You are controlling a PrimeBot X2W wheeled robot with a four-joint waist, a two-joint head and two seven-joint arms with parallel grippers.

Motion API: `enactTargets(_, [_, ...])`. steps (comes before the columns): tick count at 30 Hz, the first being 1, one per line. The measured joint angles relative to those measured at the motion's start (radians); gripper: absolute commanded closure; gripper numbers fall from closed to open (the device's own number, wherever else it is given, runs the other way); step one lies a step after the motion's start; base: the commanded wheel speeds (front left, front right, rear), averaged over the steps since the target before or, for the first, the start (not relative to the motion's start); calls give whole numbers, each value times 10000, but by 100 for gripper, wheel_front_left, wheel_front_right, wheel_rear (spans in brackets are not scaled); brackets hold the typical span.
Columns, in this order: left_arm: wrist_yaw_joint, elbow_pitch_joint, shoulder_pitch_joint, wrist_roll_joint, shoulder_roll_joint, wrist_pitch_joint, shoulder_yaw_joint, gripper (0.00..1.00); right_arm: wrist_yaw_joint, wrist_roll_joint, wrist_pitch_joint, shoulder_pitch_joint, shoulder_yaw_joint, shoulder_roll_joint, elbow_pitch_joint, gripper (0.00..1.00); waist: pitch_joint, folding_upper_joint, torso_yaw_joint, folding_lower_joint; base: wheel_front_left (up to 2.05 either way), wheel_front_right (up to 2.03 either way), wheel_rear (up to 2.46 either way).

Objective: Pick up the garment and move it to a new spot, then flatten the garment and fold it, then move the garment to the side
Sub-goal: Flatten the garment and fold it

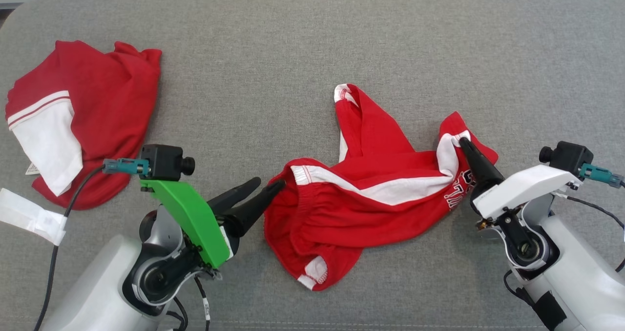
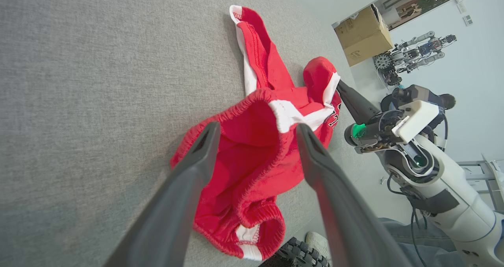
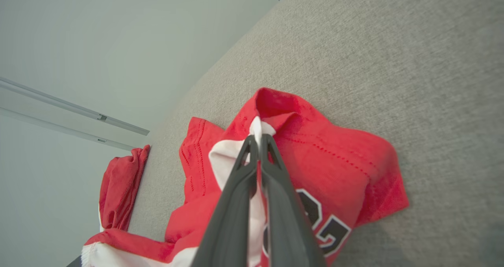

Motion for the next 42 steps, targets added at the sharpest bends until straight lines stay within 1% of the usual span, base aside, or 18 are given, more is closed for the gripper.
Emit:
enactTargets(4, [-12,2,126,0,-35,0,-213,0,8,-2,4,-1,75,19,33,100,-80,0,36,0,0,0,0])
enactTargets(8, [-10,96,145,0,-155,-4,-249,0,115,-8,17,-23,211,81,38,100,-63,0,-44,0,0,0,0])
enactTargets(14, [12,230,141,12,-245,-94,-257,0,155,-12,96,-59,267,119,128,100,19,0,-250,0,0,0,0])
enactTargets(16, [13,326,135,12,-268,-121,-255,0,236,-12,96,-73,268,128,155,100,50,0,-333,0,0,0,0])
enactTargets(21, [15,516,78,136,-301,-119,-313,0,245,-12,96,-76,278,196,291,100,111,0,-545,0,0,0,0])
enactTargets(23, [15,564,-33,173,-372,-119,-330,0,316,-13,96,-77,280,209,345,100,124,0,-620,0,0,0,0])
enactTargets(29, [15,821,-283,274,-491,-121,-351,0,330,-13,94,-78,295,276,497,100,83,0,-793,0,0,0,0])
enactTargets(30, [15,830,-321,280,-502,-119,-380,8,343,-13,92,-78,290,272,504,100,73,0,-811,0,0,0,0])
enactTargets(31, [13,851,-362,293,-527,-121,-389,37,359,-15,90,-78,291,267,525,100,64,0,-823,0,0,0,0])
enactTargets(32, [13,965,-391,322,-545,-196,-387,89,414,-58,81,-78,309,257,596,100,24,0,-843,0,0,0,0])
enactTargets(33, [13,1030,-391,384,-541,-261,-384,100,420,-148,81,-79,353,211,604,100,-9,0,-853,0,0,0,0])
enactTargets(35, [2,1055,-405,508,-529,-401,-368,100,512,-318,81,-107,426,-4,598,100,-83,0,-867,0,0,0,0])
enactTargets(37, [-36,965,-460,690,-497,-437,-370,100,617,-552,201,-259,635,-395,518,100,-181,0,-878,0,0,0,0])
enactTargets(39, [-178,706,-516,848,-383,-491,-366,100,721,-757,539,-534,786,-813,276,100,-304,0,-893,0,0,0,0])
enactTargets(42, [-267,211,-622,909,-73,-562,-253,100,846,-809,1158,-986,876,-1513,-276,100,-530,0,-924,0,0,0,0])
